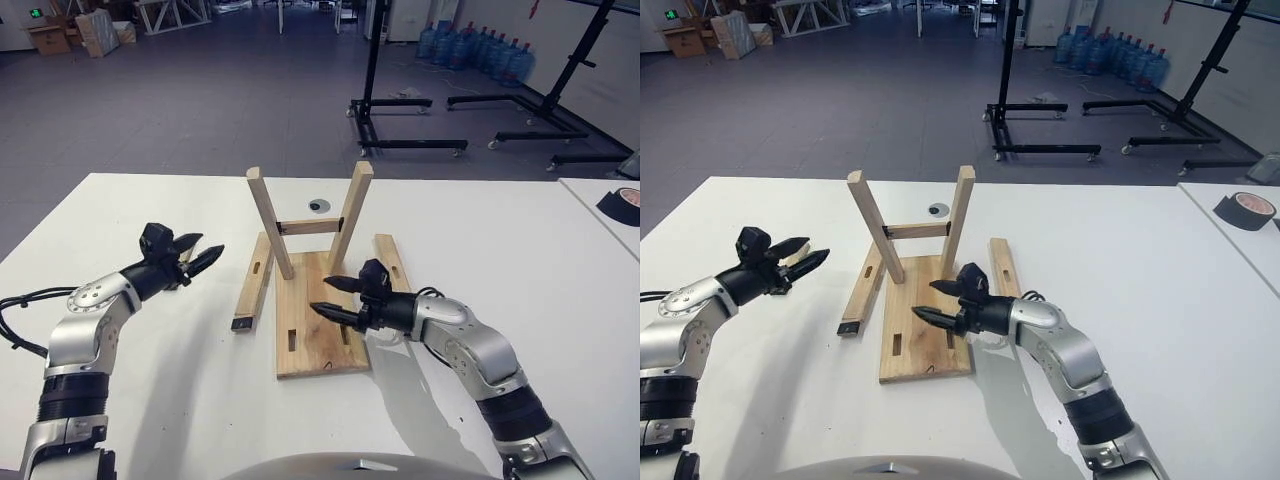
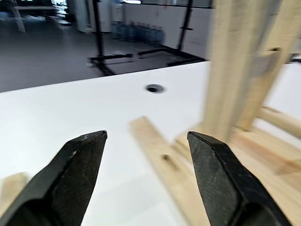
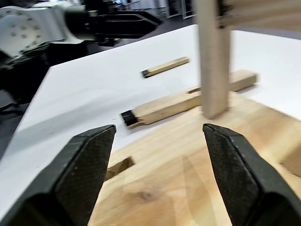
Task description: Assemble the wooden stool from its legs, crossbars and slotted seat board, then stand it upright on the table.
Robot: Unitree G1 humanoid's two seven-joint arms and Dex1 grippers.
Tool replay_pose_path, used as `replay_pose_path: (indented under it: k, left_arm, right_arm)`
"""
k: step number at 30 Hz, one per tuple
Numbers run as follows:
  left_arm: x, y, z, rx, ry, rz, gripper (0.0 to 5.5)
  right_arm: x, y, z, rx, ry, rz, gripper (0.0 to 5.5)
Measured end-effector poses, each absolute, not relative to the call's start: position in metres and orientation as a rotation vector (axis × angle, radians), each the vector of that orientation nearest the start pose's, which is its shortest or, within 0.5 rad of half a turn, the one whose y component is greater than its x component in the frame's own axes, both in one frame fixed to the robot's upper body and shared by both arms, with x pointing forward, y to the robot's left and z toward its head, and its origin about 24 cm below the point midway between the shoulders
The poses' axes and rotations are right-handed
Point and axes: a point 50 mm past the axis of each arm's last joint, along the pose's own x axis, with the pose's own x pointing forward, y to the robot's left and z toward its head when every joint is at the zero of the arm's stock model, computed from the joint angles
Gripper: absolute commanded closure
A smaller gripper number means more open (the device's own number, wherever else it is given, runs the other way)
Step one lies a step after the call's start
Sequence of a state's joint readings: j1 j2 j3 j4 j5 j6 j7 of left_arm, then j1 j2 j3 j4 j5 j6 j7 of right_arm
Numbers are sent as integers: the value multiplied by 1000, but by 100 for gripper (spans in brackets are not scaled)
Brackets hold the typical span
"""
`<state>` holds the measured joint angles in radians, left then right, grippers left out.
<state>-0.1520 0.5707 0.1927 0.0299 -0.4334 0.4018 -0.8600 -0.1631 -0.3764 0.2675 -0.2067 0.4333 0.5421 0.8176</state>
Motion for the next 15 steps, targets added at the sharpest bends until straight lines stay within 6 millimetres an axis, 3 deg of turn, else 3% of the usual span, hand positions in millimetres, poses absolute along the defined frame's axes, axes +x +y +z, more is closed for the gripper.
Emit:
replay_pose_path:
  k: [2,7,11,15]
  left_arm:
    - [253,223,93,-28,238,-897,238]
    - [244,180,95,-176,225,-1162,238]
    - [261,170,86,-203,253,-1145,238]
    - [285,175,80,-188,278,-1070,238]
  right_arm:
    - [235,-101,71,78,321,1213,210]
    - [235,-106,70,66,336,1221,210]
    - [236,-111,71,56,338,1204,210]
    - [237,-115,75,63,322,1192,210]
